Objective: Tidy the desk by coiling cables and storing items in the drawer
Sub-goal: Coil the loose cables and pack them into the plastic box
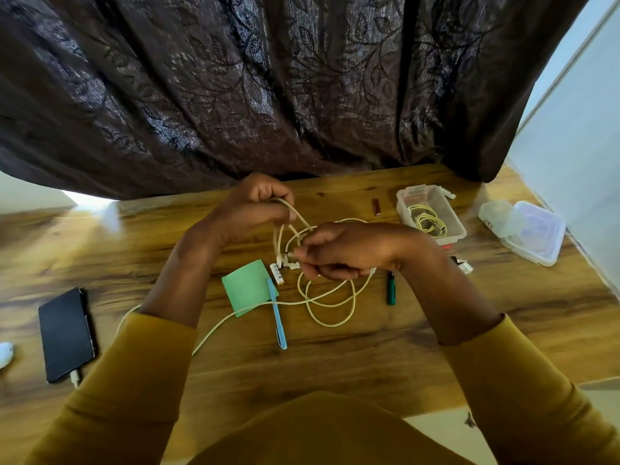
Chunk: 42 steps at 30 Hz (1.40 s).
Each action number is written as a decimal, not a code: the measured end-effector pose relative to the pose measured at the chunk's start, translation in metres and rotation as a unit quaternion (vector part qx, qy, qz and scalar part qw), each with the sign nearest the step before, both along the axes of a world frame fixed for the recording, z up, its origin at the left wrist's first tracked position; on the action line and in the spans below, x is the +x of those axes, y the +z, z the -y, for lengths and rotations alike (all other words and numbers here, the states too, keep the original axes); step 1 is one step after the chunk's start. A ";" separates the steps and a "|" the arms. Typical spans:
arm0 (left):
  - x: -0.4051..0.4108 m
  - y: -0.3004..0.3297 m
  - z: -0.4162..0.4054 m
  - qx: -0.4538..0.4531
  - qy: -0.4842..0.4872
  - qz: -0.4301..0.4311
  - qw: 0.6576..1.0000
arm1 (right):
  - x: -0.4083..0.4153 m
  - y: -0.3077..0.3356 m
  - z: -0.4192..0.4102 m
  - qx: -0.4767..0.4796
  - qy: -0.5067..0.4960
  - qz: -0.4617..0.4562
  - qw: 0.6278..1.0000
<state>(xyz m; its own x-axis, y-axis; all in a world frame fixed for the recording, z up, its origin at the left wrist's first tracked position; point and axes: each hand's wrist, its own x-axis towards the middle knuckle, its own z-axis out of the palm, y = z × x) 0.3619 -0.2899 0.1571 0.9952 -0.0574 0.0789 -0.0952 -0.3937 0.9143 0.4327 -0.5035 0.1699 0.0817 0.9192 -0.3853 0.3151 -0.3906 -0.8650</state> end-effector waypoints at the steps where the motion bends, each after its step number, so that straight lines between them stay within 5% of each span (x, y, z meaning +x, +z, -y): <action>1: -0.001 0.001 0.002 0.027 0.000 -0.009 1.000 | -0.002 -0.002 -0.005 -0.028 -0.025 0.043 0.998; 5: -0.008 0.001 0.007 0.179 0.077 -0.020 0.981 | 0.001 -0.010 -0.012 -0.080 -0.180 0.270 0.943; 7: -0.013 0.002 0.015 0.190 0.092 -0.010 0.977 | 0.003 -0.016 -0.013 -0.054 -0.247 0.295 0.921; 11: -0.018 -0.001 0.021 0.169 0.101 0.015 0.980 | 0.002 -0.020 -0.016 0.047 -0.355 0.110 0.927; 15: -0.020 -0.011 0.017 0.161 0.092 0.009 0.983 | -0.001 -0.018 -0.015 0.143 -0.347 -0.038 0.926; 23: -0.027 -0.019 0.016 0.126 0.066 -0.016 0.990 | 0.007 0.002 -0.008 0.344 -0.324 -0.288 0.833; 34: -0.035 -0.026 0.011 0.093 0.032 -0.103 0.990 | 0.021 0.006 0.001 0.363 -0.264 -0.507 0.736; 42: -0.034 -0.047 -0.007 0.032 0.049 -0.113 0.992 | 0.018 0.002 0.004 0.223 -0.107 -0.548 0.799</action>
